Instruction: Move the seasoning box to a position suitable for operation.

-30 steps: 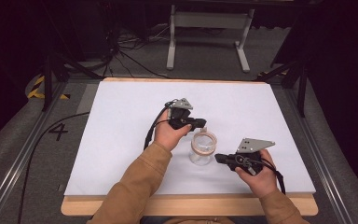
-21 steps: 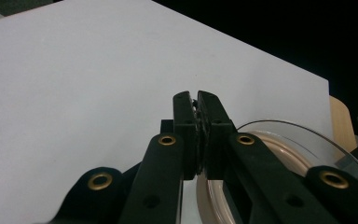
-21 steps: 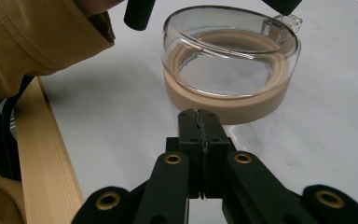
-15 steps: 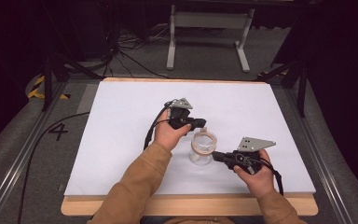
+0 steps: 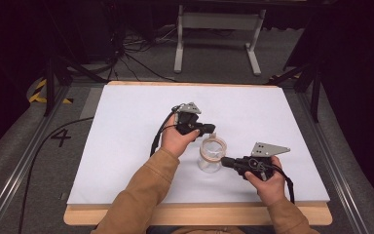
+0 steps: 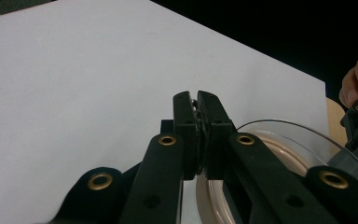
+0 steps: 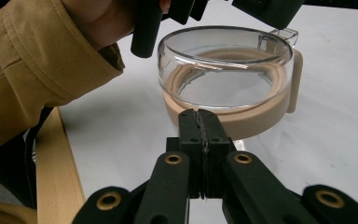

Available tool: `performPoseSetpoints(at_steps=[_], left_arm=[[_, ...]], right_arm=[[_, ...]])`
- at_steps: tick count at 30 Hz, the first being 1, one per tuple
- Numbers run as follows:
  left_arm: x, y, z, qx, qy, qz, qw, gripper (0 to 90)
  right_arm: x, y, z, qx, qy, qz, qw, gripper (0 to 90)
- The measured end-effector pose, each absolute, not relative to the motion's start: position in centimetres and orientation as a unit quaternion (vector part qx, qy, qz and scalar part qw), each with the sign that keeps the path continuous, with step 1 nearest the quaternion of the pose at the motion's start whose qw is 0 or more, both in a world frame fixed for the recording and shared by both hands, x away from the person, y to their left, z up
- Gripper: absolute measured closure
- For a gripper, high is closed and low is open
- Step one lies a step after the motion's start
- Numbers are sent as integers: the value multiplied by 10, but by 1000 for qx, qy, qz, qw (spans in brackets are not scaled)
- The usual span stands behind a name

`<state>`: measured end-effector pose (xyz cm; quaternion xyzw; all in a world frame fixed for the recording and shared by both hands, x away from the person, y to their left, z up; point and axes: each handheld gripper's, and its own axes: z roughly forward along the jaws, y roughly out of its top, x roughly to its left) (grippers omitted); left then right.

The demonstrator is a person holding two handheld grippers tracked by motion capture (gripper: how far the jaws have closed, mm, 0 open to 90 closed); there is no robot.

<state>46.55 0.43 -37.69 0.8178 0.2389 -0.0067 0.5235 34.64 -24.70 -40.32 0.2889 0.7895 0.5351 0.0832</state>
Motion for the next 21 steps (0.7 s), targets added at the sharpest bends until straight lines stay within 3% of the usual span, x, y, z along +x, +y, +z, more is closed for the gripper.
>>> performPoseSetpoints(at_steps=[18, 21], left_arm=[[465, 4, -377, 819, 235, -3, 523, 871], [463, 7, -374, 819, 242, 13, 520, 836]], right_arm=[[346, -247, -403, 286, 782, 546, 92, 899], [346, -247, -403, 286, 782, 545, 94, 899]])
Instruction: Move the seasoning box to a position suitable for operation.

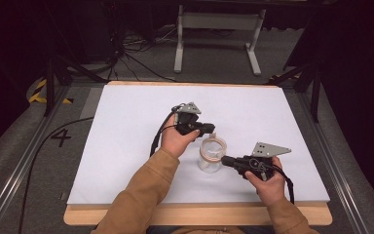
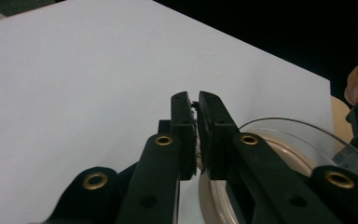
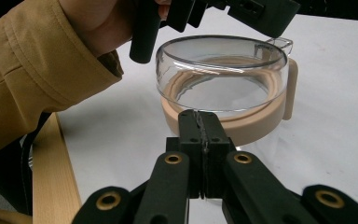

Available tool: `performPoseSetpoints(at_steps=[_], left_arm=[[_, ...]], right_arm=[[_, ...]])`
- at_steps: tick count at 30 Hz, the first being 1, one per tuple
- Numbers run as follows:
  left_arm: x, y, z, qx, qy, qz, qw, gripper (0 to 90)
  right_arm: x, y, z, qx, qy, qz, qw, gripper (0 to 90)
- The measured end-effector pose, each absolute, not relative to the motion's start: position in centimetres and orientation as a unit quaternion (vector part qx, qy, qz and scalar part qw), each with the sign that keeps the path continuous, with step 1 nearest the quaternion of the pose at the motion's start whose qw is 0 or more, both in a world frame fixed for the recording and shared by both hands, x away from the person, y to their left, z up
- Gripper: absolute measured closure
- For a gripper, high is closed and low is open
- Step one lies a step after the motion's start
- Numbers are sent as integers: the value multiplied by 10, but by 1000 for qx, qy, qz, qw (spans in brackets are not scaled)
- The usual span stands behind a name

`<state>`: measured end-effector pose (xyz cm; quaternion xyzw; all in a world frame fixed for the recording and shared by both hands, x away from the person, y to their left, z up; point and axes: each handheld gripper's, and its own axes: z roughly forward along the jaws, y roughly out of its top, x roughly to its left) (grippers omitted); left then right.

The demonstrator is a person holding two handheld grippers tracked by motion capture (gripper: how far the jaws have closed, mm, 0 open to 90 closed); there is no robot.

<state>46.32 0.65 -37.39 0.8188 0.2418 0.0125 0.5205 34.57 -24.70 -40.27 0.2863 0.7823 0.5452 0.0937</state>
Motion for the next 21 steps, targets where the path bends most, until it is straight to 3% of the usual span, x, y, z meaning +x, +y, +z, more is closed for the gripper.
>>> performPoseSetpoints(at_steps=[21], left_arm=[[442, 64, -361, 800, 286, 54, 525, 843]], right_arm=[[362, -245, -382, 252, 776, 568, 107, 899]])
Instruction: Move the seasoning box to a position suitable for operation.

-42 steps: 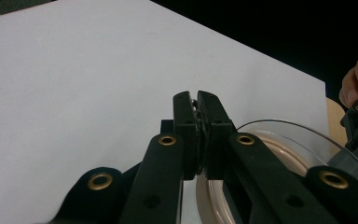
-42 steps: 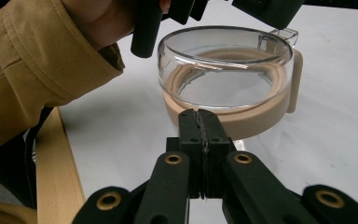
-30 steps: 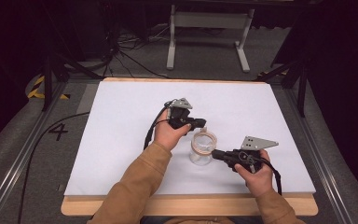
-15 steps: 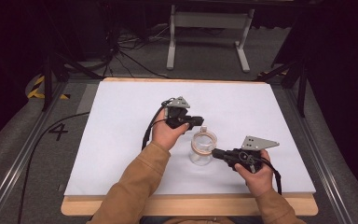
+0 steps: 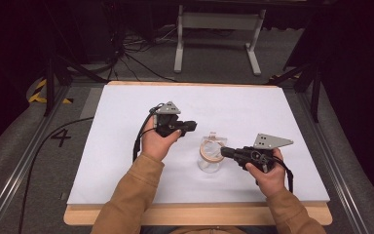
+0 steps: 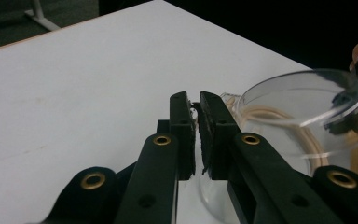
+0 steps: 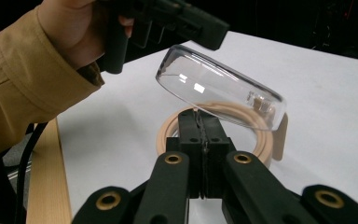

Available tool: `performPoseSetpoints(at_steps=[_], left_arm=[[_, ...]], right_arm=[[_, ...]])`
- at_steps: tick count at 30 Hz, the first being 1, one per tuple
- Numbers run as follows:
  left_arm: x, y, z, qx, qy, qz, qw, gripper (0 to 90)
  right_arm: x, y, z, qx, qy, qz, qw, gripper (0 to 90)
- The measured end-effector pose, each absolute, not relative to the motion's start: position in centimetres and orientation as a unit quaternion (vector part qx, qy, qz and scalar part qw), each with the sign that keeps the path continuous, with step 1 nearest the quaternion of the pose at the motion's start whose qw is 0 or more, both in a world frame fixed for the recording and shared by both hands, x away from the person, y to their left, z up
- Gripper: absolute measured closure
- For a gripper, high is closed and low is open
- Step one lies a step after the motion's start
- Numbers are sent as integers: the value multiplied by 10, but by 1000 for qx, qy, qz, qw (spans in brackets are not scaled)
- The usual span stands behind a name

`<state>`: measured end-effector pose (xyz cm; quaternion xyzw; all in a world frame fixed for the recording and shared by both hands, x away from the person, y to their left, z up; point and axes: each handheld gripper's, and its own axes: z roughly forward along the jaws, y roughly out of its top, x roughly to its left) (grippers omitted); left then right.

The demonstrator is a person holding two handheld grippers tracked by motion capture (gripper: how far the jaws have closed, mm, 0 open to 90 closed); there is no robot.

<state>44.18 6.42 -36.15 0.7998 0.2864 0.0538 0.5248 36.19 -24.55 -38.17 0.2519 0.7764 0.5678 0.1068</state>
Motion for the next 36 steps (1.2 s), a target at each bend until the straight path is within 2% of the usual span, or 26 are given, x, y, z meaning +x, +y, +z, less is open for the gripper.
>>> performPoseSetpoints(at_steps=[15, 23, 36], left_arm=[[424, 115, -367, 782, 344, 74, 514, 839], [420, 126, -372, 777, 365, 72, 508, 817], [420, 126, -372, 777, 361, 72, 511, 817]], right_arm=[[390, -251, -367, 244, 762, 589, 113, 900], [404, -256, -367, 259, 755, 591, 116, 899], [409, -257, -369, 275, 754, 582, 130, 896]])
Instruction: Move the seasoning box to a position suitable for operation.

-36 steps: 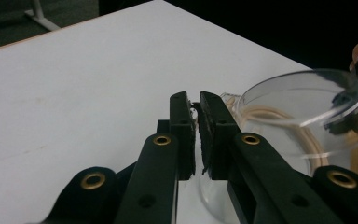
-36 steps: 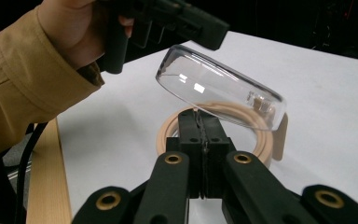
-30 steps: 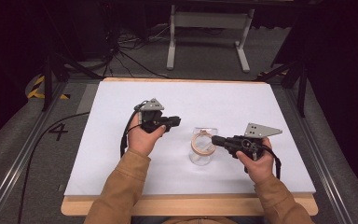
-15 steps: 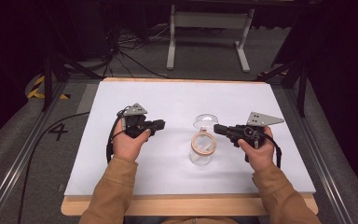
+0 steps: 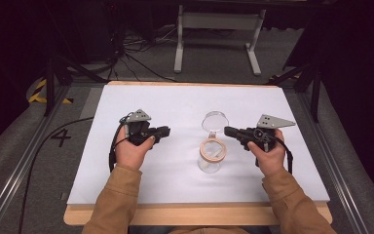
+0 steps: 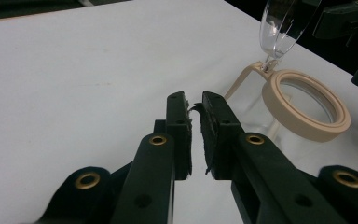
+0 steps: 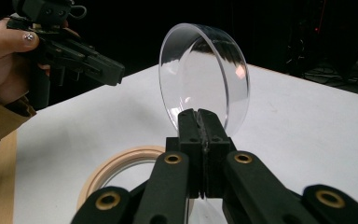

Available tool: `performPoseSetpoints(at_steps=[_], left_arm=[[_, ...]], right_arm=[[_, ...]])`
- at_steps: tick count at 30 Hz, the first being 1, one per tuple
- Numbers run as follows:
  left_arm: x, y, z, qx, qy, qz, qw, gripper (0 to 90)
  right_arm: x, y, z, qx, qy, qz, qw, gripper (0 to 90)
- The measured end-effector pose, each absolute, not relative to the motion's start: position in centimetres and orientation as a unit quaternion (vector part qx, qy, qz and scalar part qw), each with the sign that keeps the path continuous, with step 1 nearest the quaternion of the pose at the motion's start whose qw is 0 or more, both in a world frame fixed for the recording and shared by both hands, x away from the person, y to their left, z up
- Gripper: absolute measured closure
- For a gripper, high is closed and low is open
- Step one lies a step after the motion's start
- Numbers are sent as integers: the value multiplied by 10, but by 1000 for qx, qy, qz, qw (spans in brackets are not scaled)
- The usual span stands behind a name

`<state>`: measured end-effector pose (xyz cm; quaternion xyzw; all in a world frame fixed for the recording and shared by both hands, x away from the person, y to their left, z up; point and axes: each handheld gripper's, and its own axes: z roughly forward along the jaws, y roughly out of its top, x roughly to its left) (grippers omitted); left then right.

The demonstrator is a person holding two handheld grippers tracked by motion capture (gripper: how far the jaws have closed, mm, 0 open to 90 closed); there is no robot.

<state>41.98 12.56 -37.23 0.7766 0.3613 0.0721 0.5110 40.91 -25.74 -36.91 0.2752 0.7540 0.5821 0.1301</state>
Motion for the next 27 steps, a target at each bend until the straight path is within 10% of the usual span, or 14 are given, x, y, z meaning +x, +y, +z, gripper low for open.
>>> performPoseSetpoints(at_steps=[14, 27], left_arm=[[417, 127, -361, 806, 353, 61, 471, 734], [426, 159, -361, 806, 391, 78, 438, 632]], right_arm=[[404, -282, -342, 270, 764, 565, 154, 614], [409, -346, -339, 346, 751, 524, 205, 550]])
